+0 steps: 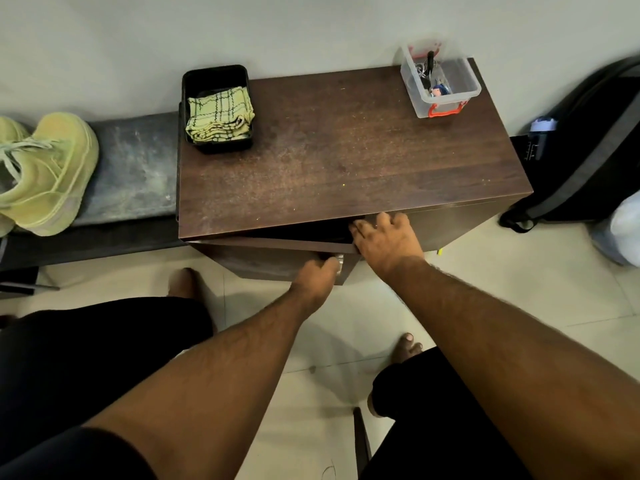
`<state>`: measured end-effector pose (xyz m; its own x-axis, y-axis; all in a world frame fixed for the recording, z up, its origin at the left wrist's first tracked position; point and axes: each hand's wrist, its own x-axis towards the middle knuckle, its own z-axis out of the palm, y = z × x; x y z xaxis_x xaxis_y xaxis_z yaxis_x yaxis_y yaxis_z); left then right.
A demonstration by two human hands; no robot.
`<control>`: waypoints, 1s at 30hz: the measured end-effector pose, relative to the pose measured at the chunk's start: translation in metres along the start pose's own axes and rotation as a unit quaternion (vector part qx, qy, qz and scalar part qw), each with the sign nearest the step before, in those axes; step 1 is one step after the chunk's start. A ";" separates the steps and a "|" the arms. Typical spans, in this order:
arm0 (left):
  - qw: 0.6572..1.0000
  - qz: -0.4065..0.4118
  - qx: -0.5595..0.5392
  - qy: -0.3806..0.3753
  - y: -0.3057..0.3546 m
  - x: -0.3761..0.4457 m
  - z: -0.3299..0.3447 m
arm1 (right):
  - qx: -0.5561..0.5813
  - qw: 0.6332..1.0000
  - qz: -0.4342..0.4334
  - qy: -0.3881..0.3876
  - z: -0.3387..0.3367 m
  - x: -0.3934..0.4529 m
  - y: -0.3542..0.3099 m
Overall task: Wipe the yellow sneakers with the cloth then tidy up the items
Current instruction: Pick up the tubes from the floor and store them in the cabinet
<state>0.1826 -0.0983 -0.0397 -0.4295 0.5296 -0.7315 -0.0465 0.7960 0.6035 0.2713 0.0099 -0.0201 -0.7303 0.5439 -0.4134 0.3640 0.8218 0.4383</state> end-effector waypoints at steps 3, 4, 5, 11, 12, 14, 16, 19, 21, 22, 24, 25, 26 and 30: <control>1.000 -0.008 -0.018 -0.010 0.004 -0.005 -0.003 | -0.022 1.000 0.004 0.000 -0.007 -0.001 -0.008; 0.999 -0.012 -0.026 -0.018 0.005 -0.007 -0.005 | -0.020 1.000 0.007 -0.003 -0.010 -0.002 -0.013; 0.999 -0.020 -0.033 -0.030 0.005 -0.009 -0.006 | -0.016 1.000 0.011 -0.013 -0.015 -0.004 -0.017; 0.996 -0.077 -0.027 -0.041 0.003 -0.017 -0.010 | 0.020 0.996 0.033 -0.078 -0.018 -0.021 -0.018; 0.996 -0.083 -0.030 -0.027 0.006 -0.018 -0.009 | 0.051 0.994 0.033 -0.089 -0.018 -0.022 -0.015; 0.993 -0.106 -0.054 -0.001 0.008 -0.018 -0.007 | 0.107 0.988 0.025 -0.110 -0.022 -0.028 -0.010; 0.988 -0.122 -0.096 -0.001 0.009 -0.019 -0.006 | 0.157 0.979 0.017 -0.129 -0.023 -0.035 -0.006; 0.981 -0.149 -0.122 0.001 0.006 -0.025 -0.006 | 0.215 0.962 0.007 -0.167 -0.022 -0.042 0.003; 0.980 -0.163 -0.111 0.006 0.002 -0.035 -0.004 | 0.232 0.955 -0.001 -0.184 -0.024 -0.045 0.008; 0.980 -0.170 -0.104 0.008 -0.003 -0.040 -0.003 | 0.235 0.953 -0.008 -0.190 -0.024 -0.045 0.011; 0.978 -0.186 -0.097 0.012 -0.018 -0.047 -0.002 | 0.238 0.950 -0.020 -0.199 -0.021 -0.046 0.014; 0.978 -0.185 -0.096 0.023 -0.029 -0.051 -0.002 | 0.238 0.949 -0.025 -0.204 -0.020 -0.047 0.015; 0.980 -0.173 -0.091 0.043 -0.039 -0.057 -0.003 | 0.233 0.949 -0.030 -0.211 -0.019 -0.048 0.015; 0.970 -0.083 0.065 0.220 -0.076 -0.078 -0.010 | 0.179 0.949 -0.064 -0.250 -0.011 -0.061 0.017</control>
<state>0.2107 -0.2030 -0.0252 -0.7700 0.2380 -0.5920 -0.0454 0.9050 0.4229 0.3159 -0.0117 0.0212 -0.4479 0.3755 -0.8114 0.5294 0.8427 0.0978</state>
